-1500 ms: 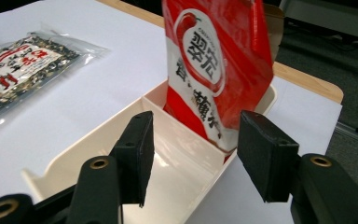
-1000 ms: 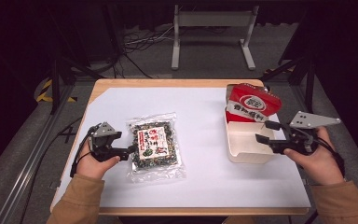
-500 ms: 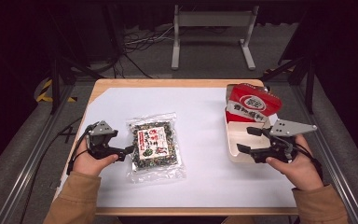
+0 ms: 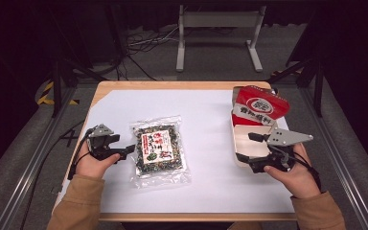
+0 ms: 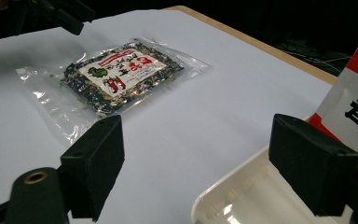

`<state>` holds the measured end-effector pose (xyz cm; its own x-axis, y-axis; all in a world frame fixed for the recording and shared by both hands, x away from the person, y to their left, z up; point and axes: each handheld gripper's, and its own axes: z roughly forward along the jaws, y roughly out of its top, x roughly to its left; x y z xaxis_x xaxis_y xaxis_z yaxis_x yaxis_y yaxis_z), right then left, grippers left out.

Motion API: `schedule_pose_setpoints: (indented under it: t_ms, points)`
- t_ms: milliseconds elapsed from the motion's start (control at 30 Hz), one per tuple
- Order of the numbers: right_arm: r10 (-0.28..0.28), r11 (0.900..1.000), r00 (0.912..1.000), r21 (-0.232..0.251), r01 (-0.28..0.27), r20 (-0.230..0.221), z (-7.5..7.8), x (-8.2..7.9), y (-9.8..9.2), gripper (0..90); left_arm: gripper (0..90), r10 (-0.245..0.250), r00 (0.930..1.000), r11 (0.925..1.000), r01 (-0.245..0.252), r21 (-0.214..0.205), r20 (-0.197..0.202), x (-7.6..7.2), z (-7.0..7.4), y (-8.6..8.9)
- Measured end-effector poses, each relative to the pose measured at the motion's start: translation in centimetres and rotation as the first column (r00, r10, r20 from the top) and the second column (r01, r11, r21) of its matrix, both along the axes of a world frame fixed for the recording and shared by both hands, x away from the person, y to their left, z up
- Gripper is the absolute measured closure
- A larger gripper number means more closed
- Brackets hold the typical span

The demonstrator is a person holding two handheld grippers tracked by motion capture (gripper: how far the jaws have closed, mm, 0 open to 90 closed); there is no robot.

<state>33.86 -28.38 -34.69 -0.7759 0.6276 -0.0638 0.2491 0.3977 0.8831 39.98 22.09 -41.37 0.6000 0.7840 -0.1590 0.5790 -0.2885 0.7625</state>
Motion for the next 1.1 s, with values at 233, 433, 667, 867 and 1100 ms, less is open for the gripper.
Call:
schedule_pose_setpoints:
  t_ms: [233,433,667,867,1100]
  points:
    - [0.048,0.9988,0.9989,-0.014,-0.048,-0.003,-0.3,-0.2,0.7,29.1,28.8,-0.002,0.9954,0.9993,-0.001,-0.038,-0.096,0.4,-1.6,-0.7]
    - [0.079,0.9967,0.9965,-0.017,-0.08,-0.028,-0.7,-0.3,1.3,33.6,30.4,-0.017,0.9882,0.9995,0.012,-0.031,-0.152,0.6,-2.6,-1.2]
    - [0.103,0.9946,0.9943,-0.013,-0.103,-0.03,-0.9,-0.3,1.7,36.3,29.4,-0.031,0.9767,0.9982,0.02,-0.056,-0.212,0.7,-3.1,-1.4]
    - [0.125,0.9921,0.9916,0.009,-0.125,-0.034,-0.9,-0.4,1.9,34.6,31.3,-0.047,0.9683,0.9978,0.034,-0.058,-0.245,0.7,-3.1,-1.8]
    - [0.131,0.9913,0.9906,0.009,-0.131,-0.039,-1.1,-0.3,2.0,34.6,23.8,-0.048,0.9709,0.9972,0.033,-0.067,-0.235,1.1,-3.2,-2.8]
